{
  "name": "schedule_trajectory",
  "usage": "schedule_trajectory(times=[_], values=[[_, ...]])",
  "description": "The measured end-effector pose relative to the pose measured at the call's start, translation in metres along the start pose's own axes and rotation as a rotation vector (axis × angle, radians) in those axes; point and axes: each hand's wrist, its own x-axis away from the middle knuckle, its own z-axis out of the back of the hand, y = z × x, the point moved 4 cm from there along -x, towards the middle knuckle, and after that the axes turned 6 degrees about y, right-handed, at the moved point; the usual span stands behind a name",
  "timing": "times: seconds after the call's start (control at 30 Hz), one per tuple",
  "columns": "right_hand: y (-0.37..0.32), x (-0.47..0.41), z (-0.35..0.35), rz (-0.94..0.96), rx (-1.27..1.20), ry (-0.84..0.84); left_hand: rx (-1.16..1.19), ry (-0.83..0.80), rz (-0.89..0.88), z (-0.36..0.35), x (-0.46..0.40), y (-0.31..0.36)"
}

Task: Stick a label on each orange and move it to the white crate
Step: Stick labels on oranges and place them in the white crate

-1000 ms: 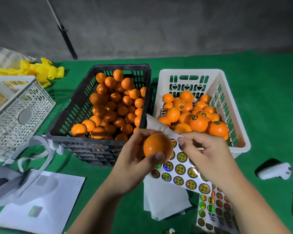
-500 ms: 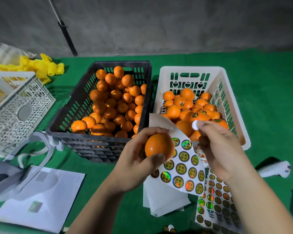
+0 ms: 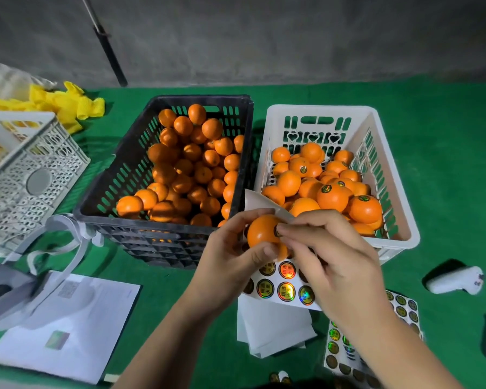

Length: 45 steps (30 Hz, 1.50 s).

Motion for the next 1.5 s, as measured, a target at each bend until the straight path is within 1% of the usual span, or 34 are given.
schedule_trajectory(times=[0.1, 0.23, 0.3, 0.37, 0.47, 0.57, 0.67, 0.73, 0.8, 0.87, 0.93, 0.97, 1.17, 1.23, 1.37, 1.43, 1.47, 1.5], values=[[0.008, 0.002, -0.003, -0.012, 0.005, -0.098, 0.004, 0.017, 0.019, 0.002, 0.000, -0.003], [0.017, 0.013, -0.012, 0.011, 0.126, -0.336, 0.020, 0.064, 0.041, 0.005, -0.002, -0.005], [0.019, 0.017, -0.019, 0.020, 0.174, -0.366, -0.005, 0.041, 0.043, 0.003, -0.002, -0.006], [0.020, 0.016, -0.022, -0.002, 0.182, -0.303, -0.052, 0.007, 0.060, 0.000, -0.003, -0.010], [0.023, 0.008, -0.020, 0.002, 0.151, -0.254, 0.044, 0.009, 0.123, -0.002, -0.004, -0.017], [0.032, -0.001, -0.012, -0.016, 0.074, -0.224, 0.073, 0.107, 0.163, 0.005, -0.010, -0.021], [0.053, -0.010, -0.002, -0.068, 0.020, -0.173, 0.019, 0.222, 0.111, 0.020, -0.016, -0.025], [0.078, -0.018, 0.004, -0.074, 0.089, -0.132, -0.015, 0.273, 0.075, 0.029, -0.019, -0.027], [0.110, -0.025, 0.008, -0.081, 0.257, -0.085, -0.049, 0.307, 0.048, 0.034, -0.020, -0.029], [0.142, -0.025, 0.007, -0.152, 0.386, -0.069, -0.062, 0.312, 0.036, 0.035, -0.022, -0.030], [0.164, -0.014, -0.002, -0.270, 0.374, -0.133, -0.095, 0.310, 0.016, 0.034, -0.024, -0.031], [0.170, -0.006, -0.007, -0.300, 0.359, -0.168, -0.119, 0.305, -0.002, 0.034, -0.025, -0.031], [0.182, 0.006, -0.017, -0.244, 0.426, -0.186, -0.193, 0.219, -0.063, 0.036, -0.033, -0.036], [0.183, 0.002, -0.018, -0.263, 0.373, -0.153, -0.210, 0.223, -0.060, 0.038, -0.036, -0.036], [0.184, -0.002, -0.008, -0.413, 0.209, 0.006, -0.156, 0.246, -0.030, 0.037, -0.038, -0.035], [0.181, -0.002, 0.003, -0.414, 0.253, 0.096, -0.134, 0.248, -0.028, 0.039, -0.037, -0.036], [0.178, -0.003, 0.007, -0.399, 0.274, 0.105, -0.130, 0.247, -0.031, 0.039, -0.037, -0.036], [0.173, -0.007, 0.007, -0.368, 0.275, 0.078, -0.130, 0.246, -0.038, 0.040, -0.036, -0.036]])
